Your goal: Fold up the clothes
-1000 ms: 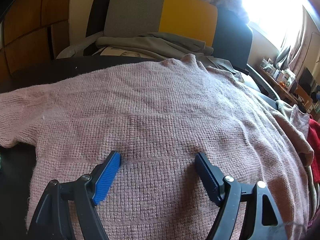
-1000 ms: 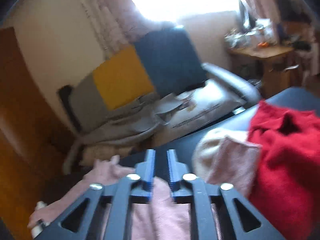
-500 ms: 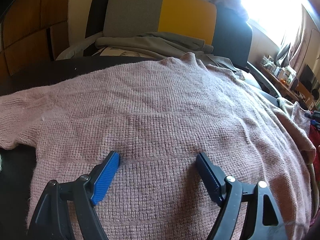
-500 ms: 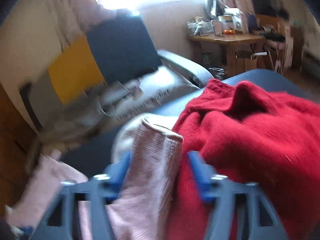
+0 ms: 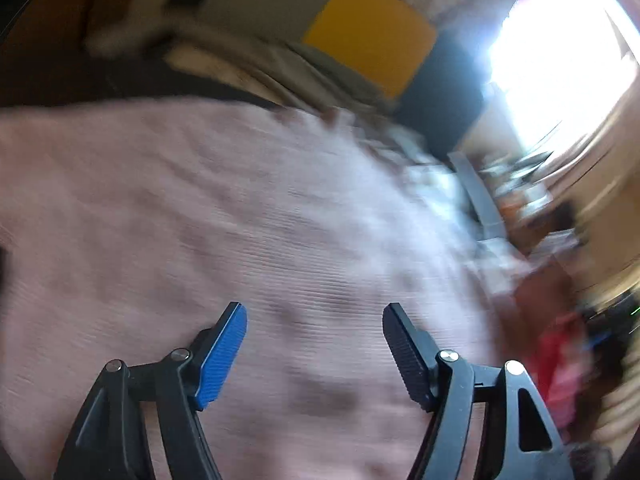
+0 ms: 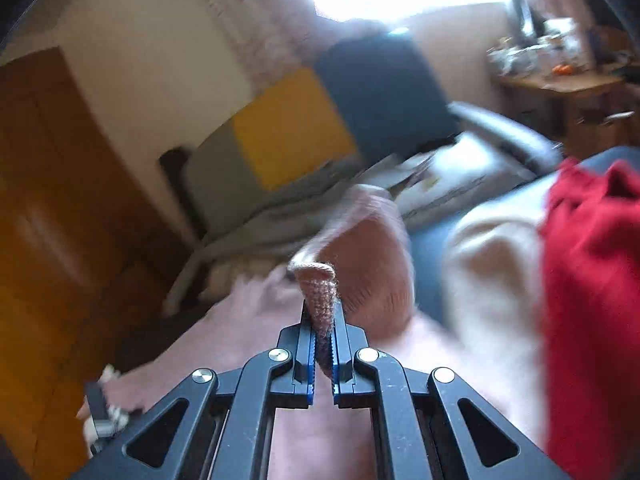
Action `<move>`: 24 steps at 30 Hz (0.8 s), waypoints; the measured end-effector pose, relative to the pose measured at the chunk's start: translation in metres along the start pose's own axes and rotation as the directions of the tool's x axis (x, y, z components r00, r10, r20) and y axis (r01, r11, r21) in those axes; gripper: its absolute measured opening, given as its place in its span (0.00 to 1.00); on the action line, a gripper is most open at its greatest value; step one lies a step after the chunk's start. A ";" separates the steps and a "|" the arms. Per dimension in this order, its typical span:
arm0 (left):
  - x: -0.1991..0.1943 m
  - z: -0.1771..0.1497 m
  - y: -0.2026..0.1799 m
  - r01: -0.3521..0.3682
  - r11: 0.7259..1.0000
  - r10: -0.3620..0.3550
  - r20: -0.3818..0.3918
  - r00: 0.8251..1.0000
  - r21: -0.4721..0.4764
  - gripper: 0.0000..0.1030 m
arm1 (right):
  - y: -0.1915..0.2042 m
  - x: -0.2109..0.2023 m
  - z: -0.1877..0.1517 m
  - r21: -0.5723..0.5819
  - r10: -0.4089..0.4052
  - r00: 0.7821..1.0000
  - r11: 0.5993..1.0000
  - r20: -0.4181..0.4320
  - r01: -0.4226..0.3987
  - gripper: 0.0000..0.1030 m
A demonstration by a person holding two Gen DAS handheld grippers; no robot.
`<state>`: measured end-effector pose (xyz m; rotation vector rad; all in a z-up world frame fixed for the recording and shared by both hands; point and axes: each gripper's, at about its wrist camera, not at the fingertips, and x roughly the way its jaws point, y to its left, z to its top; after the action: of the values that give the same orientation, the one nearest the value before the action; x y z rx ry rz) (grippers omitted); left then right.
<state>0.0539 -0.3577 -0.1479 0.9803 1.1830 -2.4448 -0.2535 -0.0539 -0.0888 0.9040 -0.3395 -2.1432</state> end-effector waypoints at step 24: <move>0.132 -0.040 -0.108 0.236 0.919 -0.356 -0.402 0.844 -0.317 0.70 | 0.044 0.029 -0.126 -0.198 -0.081 0.983 0.979 -0.164 0.048 0.36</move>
<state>-0.0781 -0.2500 -0.1888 1.4255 1.8849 -2.2514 -0.1540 -0.0982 -0.1710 0.9887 -0.0147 -2.0964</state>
